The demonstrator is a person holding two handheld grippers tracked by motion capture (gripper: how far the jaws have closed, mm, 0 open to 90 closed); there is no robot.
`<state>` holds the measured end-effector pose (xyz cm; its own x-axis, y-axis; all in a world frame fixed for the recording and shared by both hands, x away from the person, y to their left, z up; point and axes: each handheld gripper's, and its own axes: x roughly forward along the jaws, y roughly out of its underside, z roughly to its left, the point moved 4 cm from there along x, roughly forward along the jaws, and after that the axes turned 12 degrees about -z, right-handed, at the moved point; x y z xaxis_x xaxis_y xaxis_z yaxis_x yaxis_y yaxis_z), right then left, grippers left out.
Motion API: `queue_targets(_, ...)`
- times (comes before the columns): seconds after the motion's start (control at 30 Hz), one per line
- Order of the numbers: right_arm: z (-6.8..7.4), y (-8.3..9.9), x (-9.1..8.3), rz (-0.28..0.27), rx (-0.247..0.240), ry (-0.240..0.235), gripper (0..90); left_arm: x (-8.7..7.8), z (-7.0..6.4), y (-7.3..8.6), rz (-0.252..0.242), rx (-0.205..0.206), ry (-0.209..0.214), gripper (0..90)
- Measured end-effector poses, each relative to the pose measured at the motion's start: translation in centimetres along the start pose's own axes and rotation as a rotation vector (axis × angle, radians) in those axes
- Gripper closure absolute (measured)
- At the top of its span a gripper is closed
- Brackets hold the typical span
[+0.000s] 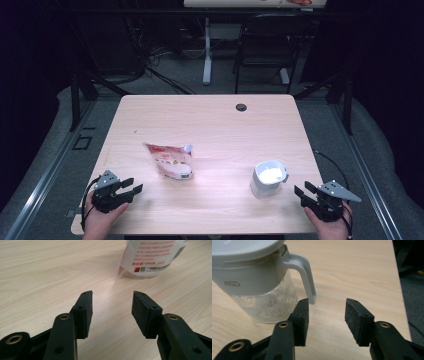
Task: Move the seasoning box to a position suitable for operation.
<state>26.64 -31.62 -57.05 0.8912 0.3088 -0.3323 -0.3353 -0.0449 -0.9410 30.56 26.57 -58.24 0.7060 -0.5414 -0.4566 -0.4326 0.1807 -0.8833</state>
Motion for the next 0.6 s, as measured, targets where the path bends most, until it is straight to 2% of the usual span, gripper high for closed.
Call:
queue_targets(0.03,0.0,0.2,0.1,0.012,-0.002,0.001,56.8,0.0,0.0,0.0,-0.002,0.001,-0.003,54.3)
queue_targets(0.1,0.0,0.3,0.1,0.023,-0.004,-0.012,57.6,-0.2,0.0,-0.2,-0.018,0.0,0.019,54.5)
queue_targets(0.2,0.3,0.3,-0.2,0.021,-0.036,-0.023,57.7,-0.3,-0.1,-0.2,-0.049,-0.027,0.034,55.2)
queue_targets(0.27,0.4,0.3,-0.2,0.016,-0.032,-0.027,57.6,-0.4,-0.3,-0.2,-0.05,-0.027,0.029,55.0)
queue_targets(0.33,0.6,0.0,-0.3,0.006,-0.032,-0.028,57.4,-0.4,-0.5,-0.2,-0.042,-0.009,0.026,55.4)
queue_targets(0.6,1.4,-0.1,0.7,0.023,-0.077,-0.06,56.9,-0.6,-0.2,-0.1,-0.034,-0.014,0.01,57.7)
